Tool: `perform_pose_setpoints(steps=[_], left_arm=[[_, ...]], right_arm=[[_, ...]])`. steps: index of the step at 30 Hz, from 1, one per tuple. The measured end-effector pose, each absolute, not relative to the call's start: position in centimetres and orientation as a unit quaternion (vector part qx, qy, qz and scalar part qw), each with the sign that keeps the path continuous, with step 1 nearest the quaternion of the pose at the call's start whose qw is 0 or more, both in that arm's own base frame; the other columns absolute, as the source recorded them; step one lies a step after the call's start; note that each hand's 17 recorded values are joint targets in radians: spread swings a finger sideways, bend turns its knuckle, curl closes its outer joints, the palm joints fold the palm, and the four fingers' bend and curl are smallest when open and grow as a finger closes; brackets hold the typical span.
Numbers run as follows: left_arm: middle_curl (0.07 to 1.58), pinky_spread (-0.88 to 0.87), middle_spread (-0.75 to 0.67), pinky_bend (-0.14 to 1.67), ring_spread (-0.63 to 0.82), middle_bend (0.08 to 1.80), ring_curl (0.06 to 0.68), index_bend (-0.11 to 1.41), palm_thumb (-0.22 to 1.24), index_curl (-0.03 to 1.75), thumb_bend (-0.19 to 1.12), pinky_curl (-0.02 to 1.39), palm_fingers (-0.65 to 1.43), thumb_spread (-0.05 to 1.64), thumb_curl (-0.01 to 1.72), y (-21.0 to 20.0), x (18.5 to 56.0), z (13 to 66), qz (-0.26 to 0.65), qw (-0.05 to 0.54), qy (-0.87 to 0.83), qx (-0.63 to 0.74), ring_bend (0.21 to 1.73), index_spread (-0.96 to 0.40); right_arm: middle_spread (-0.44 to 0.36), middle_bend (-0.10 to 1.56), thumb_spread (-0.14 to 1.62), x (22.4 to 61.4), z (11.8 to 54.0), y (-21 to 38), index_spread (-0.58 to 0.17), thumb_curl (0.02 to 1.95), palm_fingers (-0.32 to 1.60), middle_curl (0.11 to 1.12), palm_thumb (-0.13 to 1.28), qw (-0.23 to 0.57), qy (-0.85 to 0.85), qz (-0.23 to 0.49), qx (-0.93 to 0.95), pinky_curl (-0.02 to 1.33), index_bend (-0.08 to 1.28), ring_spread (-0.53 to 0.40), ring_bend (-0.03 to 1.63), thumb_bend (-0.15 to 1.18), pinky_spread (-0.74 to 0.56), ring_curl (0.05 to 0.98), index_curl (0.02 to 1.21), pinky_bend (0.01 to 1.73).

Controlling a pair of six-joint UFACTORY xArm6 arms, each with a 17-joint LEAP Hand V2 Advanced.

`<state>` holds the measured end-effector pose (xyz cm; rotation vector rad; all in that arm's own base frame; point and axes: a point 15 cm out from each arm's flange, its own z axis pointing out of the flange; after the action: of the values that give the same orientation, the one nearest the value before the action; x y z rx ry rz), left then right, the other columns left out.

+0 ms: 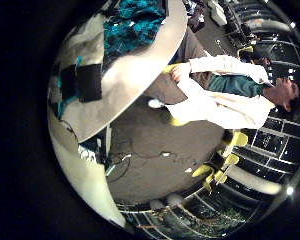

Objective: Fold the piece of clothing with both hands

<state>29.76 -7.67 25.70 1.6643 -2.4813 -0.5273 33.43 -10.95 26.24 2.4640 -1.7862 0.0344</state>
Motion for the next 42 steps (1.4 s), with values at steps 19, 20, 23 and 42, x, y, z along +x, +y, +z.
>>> perform_pose_setpoints(steps=[19,20,23,42], left_arm=[[1.19,-0.61,-0.68,1.18,-0.46,0.78,0.528,0.18,0.81,1.58,-0.01,0.75,0.96,1.1,0.65,-8.0,30.3,25.7,-0.168,0.052,-0.815,0.551,1.41,-0.53],[1.19,-0.61,-0.68,1.18,-0.46,0.78,0.528,0.18,0.81,1.58,-0.01,0.75,0.96,1.1,0.65,-8.0,30.3,25.7,-0.168,0.052,-0.815,0.552,1.41,-0.52],[1.19,-0.61,-0.69,1.18,-0.45,0.78,0.528,0.18,0.82,1.59,-0.01,0.75,0.96,1.09,0.65,-8.0,30.5,25.7,-0.168,0.052,-0.815,0.551,1.41,-0.51],[1.19,-0.62,-0.7,1.17,-0.46,0.77,0.523,0.18,0.81,1.61,-0.01,0.75,0.99,1.08,0.65,-7.6,30.6,26.2,-0.165,0.049,-0.815,0.554,1.39,-0.45]], right_arm=[[-0.282,0.55,1.03,29.4,18.9,-6.4,-0.409,0.45,-0.03,0.49,0.62,0.091,-0.493,-0.07,0.862,0.5,0.34,-0.122,0.86,-0.04,0.06,0.409,0.5,0.79],[-0.282,0.53,1.03,29.2,18.6,-6.0,-0.406,0.44,-0.02,0.48,0.61,0.093,-0.488,-0.073,0.865,0.49,0.32,-0.109,0.84,-0.04,0.09,0.397,0.49,0.76],[-0.263,0.49,1.01,29.0,17.7,-4.9,-0.401,0.41,0.01,0.45,0.6,0.096,-0.473,-0.075,0.873,0.44,0.3,-0.081,0.78,-0.04,0.16,0.365,0.47,0.69],[-0.334,0.52,0.91,30.3,15.0,-2.9,-0.484,0.42,0.95,0.43,0.81,0.159,-0.428,-0.033,0.889,0.3,0.32,-0.27,0.77,0.0,-0.16,0.297,0.42,0.58]])
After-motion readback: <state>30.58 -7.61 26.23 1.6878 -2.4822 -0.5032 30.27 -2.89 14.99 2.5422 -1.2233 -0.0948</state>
